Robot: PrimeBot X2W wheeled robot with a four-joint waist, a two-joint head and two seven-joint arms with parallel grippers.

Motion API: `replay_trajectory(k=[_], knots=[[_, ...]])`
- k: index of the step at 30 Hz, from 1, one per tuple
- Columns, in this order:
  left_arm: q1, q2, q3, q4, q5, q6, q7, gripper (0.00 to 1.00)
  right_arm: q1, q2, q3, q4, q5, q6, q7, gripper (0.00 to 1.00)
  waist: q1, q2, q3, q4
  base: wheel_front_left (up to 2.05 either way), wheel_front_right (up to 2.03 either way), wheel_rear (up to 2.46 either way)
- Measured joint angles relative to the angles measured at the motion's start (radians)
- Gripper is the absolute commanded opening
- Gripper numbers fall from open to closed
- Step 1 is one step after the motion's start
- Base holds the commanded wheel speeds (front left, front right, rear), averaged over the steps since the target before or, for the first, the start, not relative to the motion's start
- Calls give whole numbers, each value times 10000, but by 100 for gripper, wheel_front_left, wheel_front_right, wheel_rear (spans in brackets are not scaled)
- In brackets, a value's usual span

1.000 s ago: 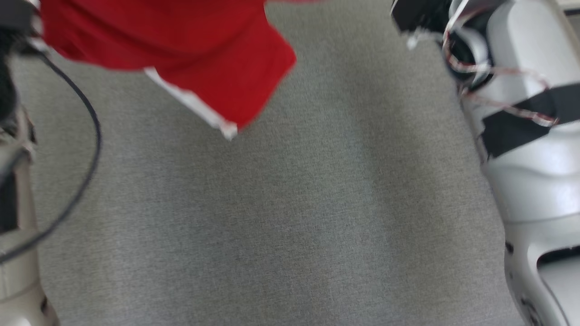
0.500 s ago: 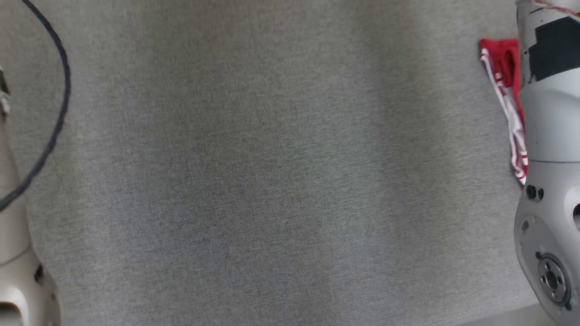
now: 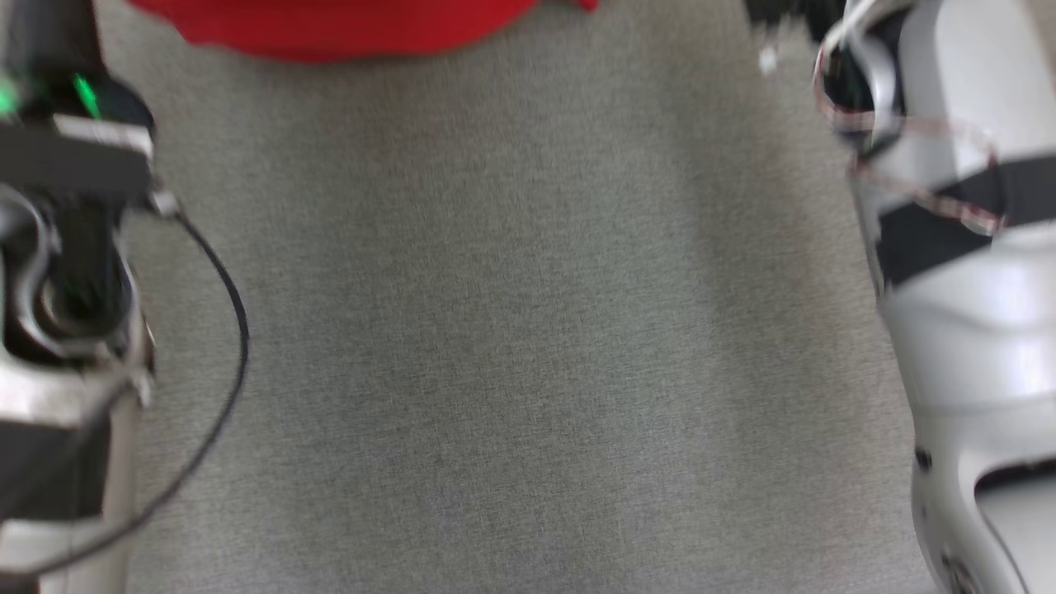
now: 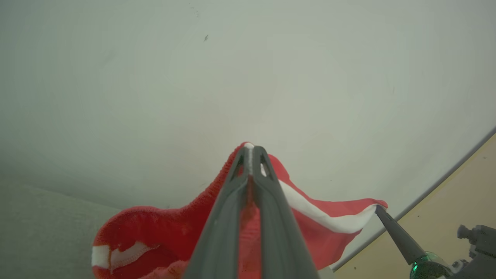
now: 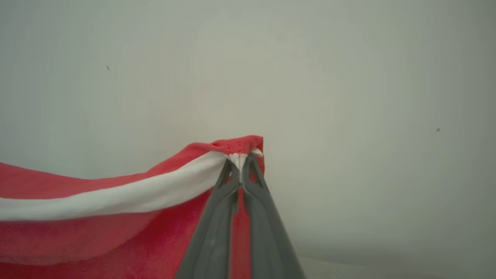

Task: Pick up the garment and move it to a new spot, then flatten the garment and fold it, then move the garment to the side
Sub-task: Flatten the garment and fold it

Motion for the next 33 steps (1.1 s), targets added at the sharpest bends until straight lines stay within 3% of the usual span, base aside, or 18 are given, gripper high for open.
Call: replay_trajectory(k=[7,13,25,33], knots=[[2559,316,-357,-604,-911,0,767,0,2602,-717,548,-1758,1016,0,2834,0,-2,-2,-1005,26,0,0,0],[4873,169,-736,-1081,-1808,2,1333,0,5187,-1175,525,-3463,1404,-2,4311,0,-2,-2,-1952,-5,0,0,0],[8079,-221,-1264,-1122,-2063,0,236,0,10206,-1569,301,-5474,1806,0,7087,0,-3,-3,-3713,23,0,0,0],[9522,-153,-1379,-1103,-2151,-4,-345,0,12184,-1971,38,-6920,2512,0,8742,0,-2,-3,-4557,36,0,0,0]])
